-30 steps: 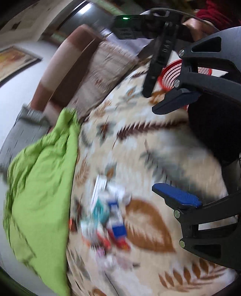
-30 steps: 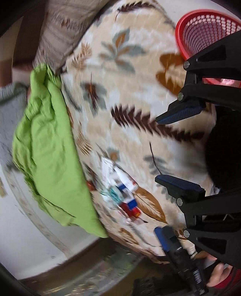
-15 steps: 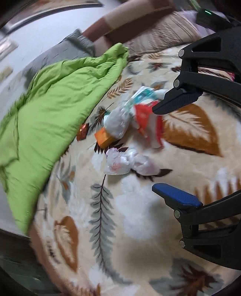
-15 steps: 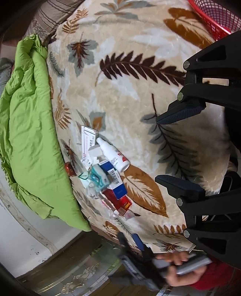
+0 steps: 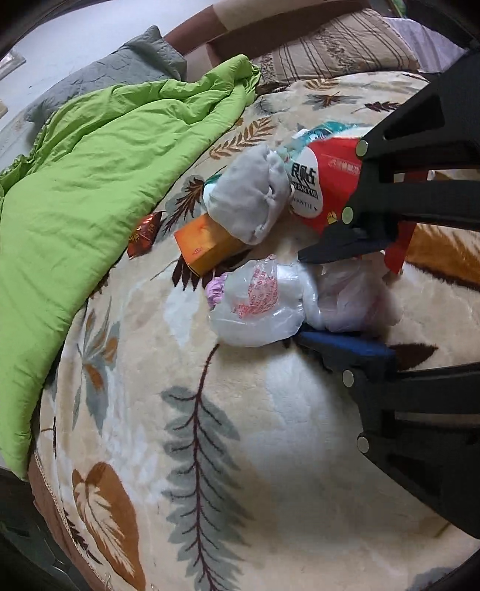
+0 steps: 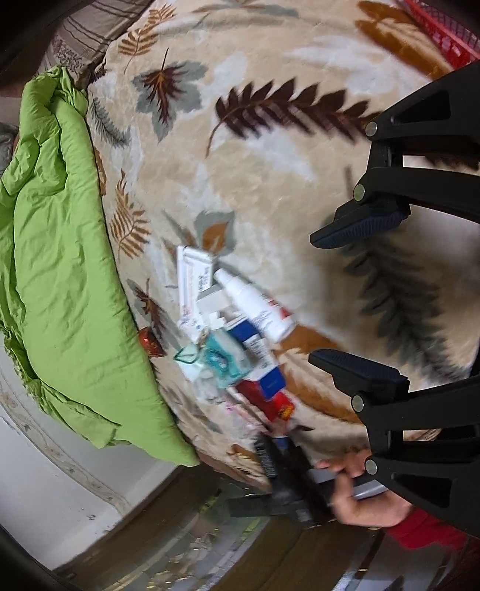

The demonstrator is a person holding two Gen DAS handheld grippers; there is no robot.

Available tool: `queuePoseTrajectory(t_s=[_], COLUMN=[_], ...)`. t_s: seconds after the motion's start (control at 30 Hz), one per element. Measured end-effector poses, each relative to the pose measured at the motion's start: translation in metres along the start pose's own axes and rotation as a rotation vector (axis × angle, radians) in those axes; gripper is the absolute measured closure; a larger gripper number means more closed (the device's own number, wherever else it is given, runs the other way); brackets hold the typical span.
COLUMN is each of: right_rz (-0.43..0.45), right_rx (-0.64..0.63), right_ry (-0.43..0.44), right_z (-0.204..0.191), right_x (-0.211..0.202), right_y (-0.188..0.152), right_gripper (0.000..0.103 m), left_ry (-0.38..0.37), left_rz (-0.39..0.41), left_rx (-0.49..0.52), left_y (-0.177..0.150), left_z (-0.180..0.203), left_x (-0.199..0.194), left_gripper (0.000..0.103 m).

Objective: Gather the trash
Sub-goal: 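Return both tools to the bed and grasp the knotted white bag with the left tool, then grasp the white spray bottle with the right tool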

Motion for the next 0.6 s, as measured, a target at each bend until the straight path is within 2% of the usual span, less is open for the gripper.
queuePoseTrajectory(t_s=[0.3,0.4,0.53,0.6], right_rz=[-0.083,-0.095,-0.122,-0.113], right_rx=[0.129,0.139,0.122,0.101], right_ry=[0.010,-0.008,-0.058,-0.072], right_z=[0.004,0.003,-0.001,-0.002], right_x=[0.067,0.081,0.098,0.098], right_y=[0.044,0.052,0.052,0.051], right_gripper=[0.042,0.042,0.052,0.052], left_ry=[0.032,0.040,0.040,0.038], left_rz=[0.101,0.143,0.180,0.187], left_rx=[0.047,0.076,0.120,0.138], left_y=[-0.013,-0.022,-0.036,-0.042], left_z=[-0.007,-0.003,0.009,0.015], left_x=[-0.040,-0.057,-0.071,-0.075], left_gripper=[0.068,0.068,0.068,0.068])
Point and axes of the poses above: each gripper's, at about its wrist camera, not at the fingertips, and x roughly the way its jaws point, z to its right, y to its top, the point moved 9 cm from there along x, roughly the way its jaws point, and after that the axes turned 12 degrees about -z, right-handed, at the moved point
